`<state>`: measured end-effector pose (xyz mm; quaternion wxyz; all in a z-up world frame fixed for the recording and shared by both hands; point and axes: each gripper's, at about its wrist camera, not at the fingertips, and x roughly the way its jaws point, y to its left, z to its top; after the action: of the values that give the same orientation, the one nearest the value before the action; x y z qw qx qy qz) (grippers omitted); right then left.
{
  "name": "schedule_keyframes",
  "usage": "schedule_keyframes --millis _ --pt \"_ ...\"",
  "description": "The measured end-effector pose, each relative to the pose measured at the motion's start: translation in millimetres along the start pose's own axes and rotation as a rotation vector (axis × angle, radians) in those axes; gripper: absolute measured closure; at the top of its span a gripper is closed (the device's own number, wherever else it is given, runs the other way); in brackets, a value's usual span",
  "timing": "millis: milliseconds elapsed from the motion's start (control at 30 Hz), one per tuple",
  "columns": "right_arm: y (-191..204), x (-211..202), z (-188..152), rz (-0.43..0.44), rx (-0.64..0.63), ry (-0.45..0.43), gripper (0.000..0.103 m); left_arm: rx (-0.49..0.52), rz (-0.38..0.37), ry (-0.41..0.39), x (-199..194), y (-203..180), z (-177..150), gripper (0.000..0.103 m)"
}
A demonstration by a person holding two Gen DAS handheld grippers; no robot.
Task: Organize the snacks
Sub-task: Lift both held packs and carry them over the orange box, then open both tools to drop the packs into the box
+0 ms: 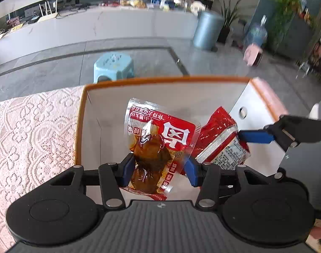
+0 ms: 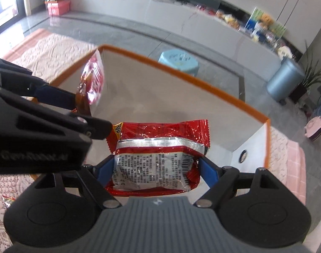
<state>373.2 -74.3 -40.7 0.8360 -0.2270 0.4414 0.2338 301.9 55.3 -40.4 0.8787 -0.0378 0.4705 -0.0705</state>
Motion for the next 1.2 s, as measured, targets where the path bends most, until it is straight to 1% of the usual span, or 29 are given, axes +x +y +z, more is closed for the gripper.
schedule_keyframes --millis 100,167,267,367,533,633,767,833,1033,1200 --pt "2 13 -1 0.018 -0.011 0.044 0.022 0.032 0.031 0.063 14 -1 1 0.046" --pt "3 22 0 0.035 -0.015 0.074 0.022 0.049 0.046 0.09 20 -5 1 0.046" --pt "3 31 -4 0.057 -0.014 0.113 0.022 0.05 0.061 0.129 32 -7 3 0.046" --pt "4 37 -8 0.065 0.002 0.151 0.022 0.049 0.076 0.161 38 -9 -1 0.046" --pt "2 38 -8 0.078 0.005 0.173 0.021 0.034 0.087 0.189 42 -11 -4 0.046" --pt "2 40 -5 0.079 0.011 0.189 0.02 0.023 0.096 0.193 44 -9 -3 0.045" --pt "-1 43 3 0.068 0.007 0.19 0.017 0.007 0.102 0.193 41 -7 1 0.045" --pt "0 44 2 0.062 0.011 0.192 0.016 -0.005 0.11 0.193 38 -6 0 0.042" --pt "-5 43 4 0.053 0.058 0.225 0.01 -0.031 0.095 0.145 17 -2 0 0.032" --pt "-6 29 6 0.031 0.047 0.2 0.009 -0.038 0.096 0.104 -6 -2 -3 0.03"
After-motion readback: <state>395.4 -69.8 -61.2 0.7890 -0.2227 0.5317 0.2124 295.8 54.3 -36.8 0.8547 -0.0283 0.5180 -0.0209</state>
